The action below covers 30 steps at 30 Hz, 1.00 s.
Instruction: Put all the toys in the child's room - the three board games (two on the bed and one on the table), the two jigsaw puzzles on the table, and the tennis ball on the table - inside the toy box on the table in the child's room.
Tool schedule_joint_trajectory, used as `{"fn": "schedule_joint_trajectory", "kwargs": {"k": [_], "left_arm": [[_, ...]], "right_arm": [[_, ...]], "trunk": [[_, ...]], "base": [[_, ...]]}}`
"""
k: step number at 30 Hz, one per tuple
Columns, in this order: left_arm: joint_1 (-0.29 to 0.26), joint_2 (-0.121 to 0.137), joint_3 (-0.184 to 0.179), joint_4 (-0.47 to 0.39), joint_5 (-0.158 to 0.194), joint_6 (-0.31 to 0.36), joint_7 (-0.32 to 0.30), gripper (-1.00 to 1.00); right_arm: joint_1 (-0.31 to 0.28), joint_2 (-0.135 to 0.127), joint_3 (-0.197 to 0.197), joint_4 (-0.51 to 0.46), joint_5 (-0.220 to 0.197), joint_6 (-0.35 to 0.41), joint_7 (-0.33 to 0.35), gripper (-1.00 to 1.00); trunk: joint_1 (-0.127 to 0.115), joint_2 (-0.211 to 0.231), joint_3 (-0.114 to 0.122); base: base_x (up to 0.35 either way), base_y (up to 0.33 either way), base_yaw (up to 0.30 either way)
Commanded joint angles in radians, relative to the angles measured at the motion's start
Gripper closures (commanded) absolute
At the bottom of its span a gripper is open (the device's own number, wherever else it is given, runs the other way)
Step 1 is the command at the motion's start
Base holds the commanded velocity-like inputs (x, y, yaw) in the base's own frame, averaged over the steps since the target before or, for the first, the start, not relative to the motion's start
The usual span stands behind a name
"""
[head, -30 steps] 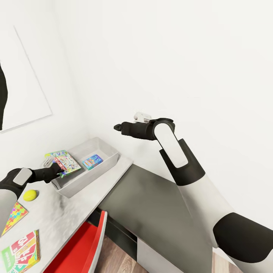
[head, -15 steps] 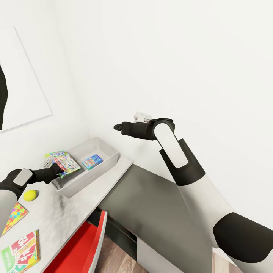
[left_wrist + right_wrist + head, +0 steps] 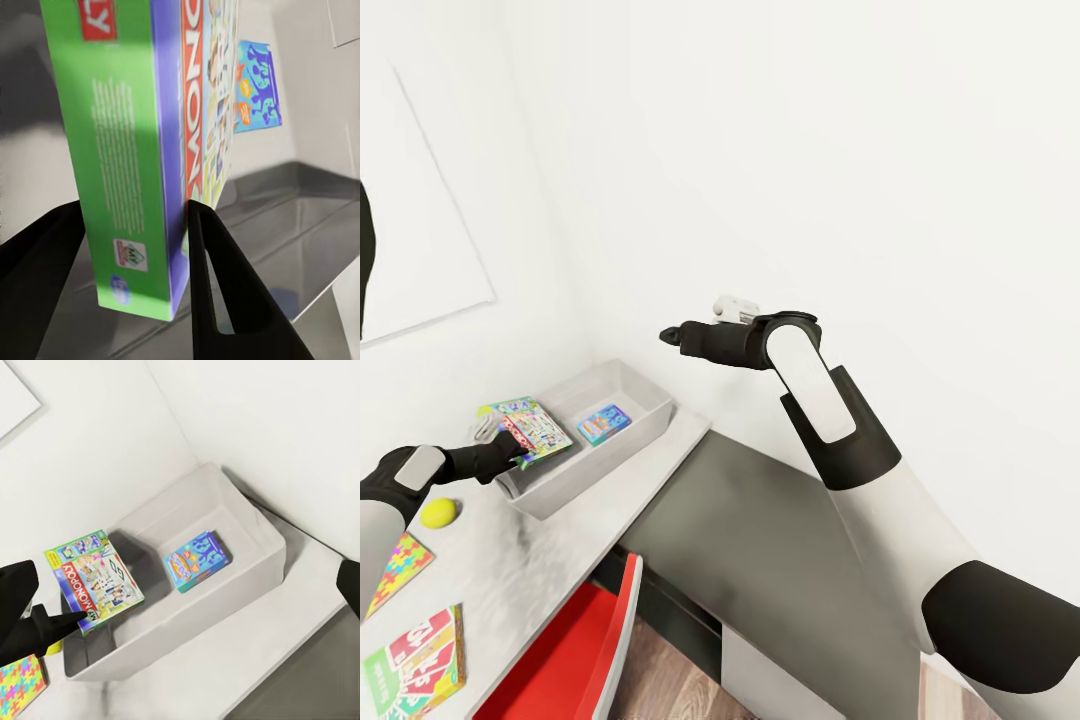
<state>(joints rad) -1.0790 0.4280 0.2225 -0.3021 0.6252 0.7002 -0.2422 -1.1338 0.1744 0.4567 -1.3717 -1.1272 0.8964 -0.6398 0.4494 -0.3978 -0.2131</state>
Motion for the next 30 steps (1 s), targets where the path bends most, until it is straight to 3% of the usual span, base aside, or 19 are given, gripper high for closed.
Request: {"fn": "schedule_joint_trajectory", "kwargs": {"k": [1, 23, 30], "left_arm": [[-0.001, 0.000, 0.008, 0.000, -0.002, 0.007, -0.003, 1.00], [-0.002, 0.007, 0.013, -0.013, -0.002, 0.008, -0.011, 1.00], [-0.002, 0.008, 0.012, -0.062, -0.001, 0.013, -0.015, 1.00]], "right_arm": [[-0.001, 0.000, 0.000, -0.001, -0.009, 0.001, -0.011, -1.00], [-0.001, 0.000, 0.013, -0.001, -0.009, 0.001, -0.009, -1.00], [-0.001, 0.000, 0.016, -0.005, -0.007, 0.001, -0.010, -1.00]], "trunk": [[0.001, -0.002, -0.004], [0.001, -0.002, -0.040], [0.001, -0.002, -0.046]], "base": [[0.000, 0.000, 0.000], [0.000, 0.000, 0.000], [0.000, 0.000, 0.000]]}}
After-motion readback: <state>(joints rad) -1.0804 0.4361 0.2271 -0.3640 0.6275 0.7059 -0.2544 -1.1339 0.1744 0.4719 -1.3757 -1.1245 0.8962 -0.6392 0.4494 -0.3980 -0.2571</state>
